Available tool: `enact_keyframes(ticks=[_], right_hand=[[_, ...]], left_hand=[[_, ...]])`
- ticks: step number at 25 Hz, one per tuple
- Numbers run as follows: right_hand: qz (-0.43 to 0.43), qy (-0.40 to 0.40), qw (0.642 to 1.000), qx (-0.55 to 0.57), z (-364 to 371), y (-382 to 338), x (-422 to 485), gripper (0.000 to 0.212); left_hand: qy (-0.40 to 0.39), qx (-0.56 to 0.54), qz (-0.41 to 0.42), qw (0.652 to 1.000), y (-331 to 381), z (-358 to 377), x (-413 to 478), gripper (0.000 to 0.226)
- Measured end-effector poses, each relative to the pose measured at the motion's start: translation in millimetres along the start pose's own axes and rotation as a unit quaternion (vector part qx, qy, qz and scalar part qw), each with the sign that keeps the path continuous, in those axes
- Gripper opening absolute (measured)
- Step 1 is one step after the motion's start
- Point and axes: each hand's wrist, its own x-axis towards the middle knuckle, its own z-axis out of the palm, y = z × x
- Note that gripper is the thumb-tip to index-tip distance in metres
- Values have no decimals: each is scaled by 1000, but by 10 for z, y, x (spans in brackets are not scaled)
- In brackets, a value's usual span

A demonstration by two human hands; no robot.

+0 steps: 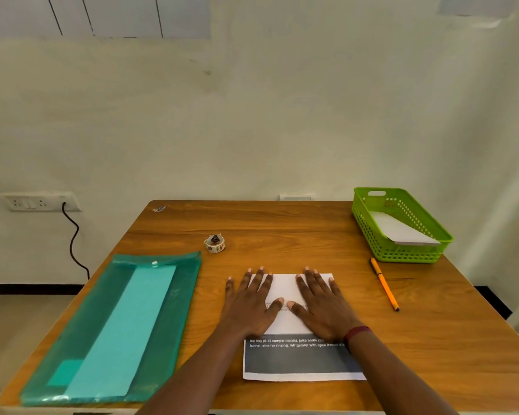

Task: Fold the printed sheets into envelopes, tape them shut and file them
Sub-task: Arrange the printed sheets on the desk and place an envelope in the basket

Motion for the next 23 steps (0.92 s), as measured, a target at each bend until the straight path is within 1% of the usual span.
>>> enact_keyframes(ticks=[3, 11, 23], right_hand=[[26, -9, 1000, 6, -24, 126, -26, 84], [31, -4, 1000, 0, -5, 139, -14, 83], [38, 1, 999, 5, 28, 146, 6, 84]], left_hand=[[5, -17, -3, 1000, -188, -5, 21, 78], [22, -34, 3, 999, -260, 14, 28, 79], [37, -158, -34, 986, -192, -162, 29, 79]])
